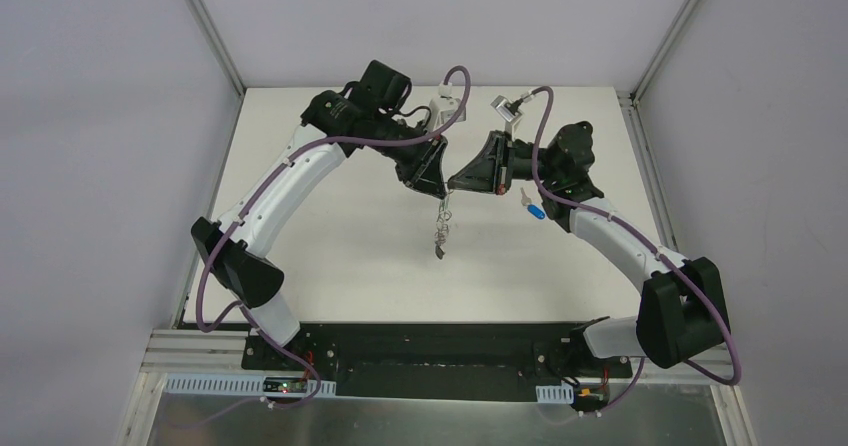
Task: Put the keys on the keyring
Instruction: Adjust the key on the keyring.
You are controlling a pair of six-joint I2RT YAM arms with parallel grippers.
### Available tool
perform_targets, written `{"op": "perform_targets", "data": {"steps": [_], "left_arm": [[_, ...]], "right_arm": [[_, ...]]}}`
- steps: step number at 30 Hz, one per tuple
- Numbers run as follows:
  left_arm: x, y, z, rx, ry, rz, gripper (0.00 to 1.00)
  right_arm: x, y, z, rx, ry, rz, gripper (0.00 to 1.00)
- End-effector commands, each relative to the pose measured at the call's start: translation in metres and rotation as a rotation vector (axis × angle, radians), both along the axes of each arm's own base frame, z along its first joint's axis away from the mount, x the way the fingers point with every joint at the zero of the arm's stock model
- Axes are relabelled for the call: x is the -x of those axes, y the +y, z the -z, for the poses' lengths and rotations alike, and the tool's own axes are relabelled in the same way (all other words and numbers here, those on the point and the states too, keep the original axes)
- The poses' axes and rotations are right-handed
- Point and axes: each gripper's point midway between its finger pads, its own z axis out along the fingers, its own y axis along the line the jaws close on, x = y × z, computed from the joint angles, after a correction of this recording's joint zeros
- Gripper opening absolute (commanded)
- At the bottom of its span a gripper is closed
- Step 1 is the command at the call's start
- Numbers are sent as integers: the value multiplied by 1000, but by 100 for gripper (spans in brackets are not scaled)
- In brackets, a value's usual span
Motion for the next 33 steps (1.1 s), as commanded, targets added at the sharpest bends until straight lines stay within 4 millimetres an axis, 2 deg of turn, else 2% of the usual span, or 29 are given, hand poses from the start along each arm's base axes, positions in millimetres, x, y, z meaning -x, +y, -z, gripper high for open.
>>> {"op": "perform_targets", "data": {"steps": [1,11,15,18,22,27,29,33], "left_arm": [[5,4,-20,73,2,-6,20],[8,-3,-21,106,38,15,1],[9,-2,-21,103,44,23,0],[8,6,-15,43,35,8,0],[13,16,-6,-68,83,20,0],[22,18,-1,-130,114,57,0],[23,16,0,-132,116,62,0],[24,12,1,-132,137,70,0]], "right_arm": [[-1,-3,-13,-37,-88,9,0],[0,-3,-10,-35,-87,8,0],[-1,-4,-6,-24,-95,13,0],[-1,-7,-2,-5,-121,15,1],[2,-10,5,32,-161,0,19],[2,-10,0,34,-183,-2,40],[3,-9,0,33,-181,-5,44],[8,-5,2,35,-178,-27,46]]}}
